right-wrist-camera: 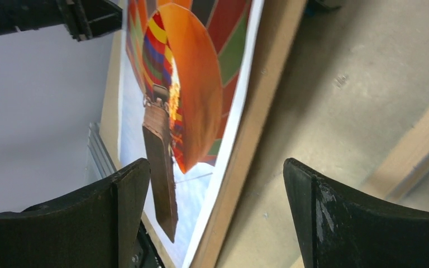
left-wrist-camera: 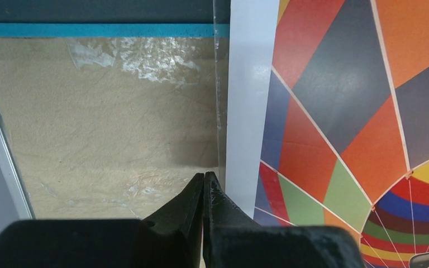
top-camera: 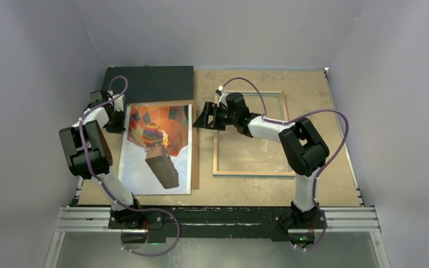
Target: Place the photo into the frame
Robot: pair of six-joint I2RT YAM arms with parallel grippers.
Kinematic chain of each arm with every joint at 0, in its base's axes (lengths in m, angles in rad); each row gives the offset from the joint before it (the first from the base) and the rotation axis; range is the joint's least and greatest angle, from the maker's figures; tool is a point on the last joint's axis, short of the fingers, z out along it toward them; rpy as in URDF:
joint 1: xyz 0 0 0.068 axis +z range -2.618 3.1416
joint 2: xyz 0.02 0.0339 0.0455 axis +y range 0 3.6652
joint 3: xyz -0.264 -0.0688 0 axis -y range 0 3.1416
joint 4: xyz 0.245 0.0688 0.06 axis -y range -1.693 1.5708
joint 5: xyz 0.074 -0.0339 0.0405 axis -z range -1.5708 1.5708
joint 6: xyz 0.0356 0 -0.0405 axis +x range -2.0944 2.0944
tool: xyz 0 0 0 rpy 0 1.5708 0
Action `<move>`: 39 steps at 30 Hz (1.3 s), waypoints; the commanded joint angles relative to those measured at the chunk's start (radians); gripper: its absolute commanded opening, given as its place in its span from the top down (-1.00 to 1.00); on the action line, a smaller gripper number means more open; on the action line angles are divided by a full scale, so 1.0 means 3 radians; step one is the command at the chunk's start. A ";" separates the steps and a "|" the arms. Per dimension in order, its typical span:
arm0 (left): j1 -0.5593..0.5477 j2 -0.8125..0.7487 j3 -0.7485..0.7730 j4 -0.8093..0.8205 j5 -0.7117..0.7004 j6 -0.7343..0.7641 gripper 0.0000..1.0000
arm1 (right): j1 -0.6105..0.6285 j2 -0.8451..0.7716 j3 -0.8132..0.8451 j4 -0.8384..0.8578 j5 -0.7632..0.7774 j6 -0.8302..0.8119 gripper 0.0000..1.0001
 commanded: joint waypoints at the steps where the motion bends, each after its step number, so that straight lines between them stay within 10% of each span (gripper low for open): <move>1: -0.0039 -0.0167 -0.0086 0.0026 0.0082 -0.0043 1.00 | 0.0090 0.0051 0.0083 0.0225 -0.0111 0.0085 -0.81; 21: -0.0233 -0.0460 -0.0297 0.0004 0.0071 -0.0106 1.00 | 0.0323 -0.0099 -0.0561 0.0517 -0.0152 0.0288 -0.73; 39: -0.0385 -0.0133 0.0154 0.0092 -0.0068 -0.0260 1.00 | 0.0476 0.0636 0.0502 0.0528 -0.0043 0.0602 -0.70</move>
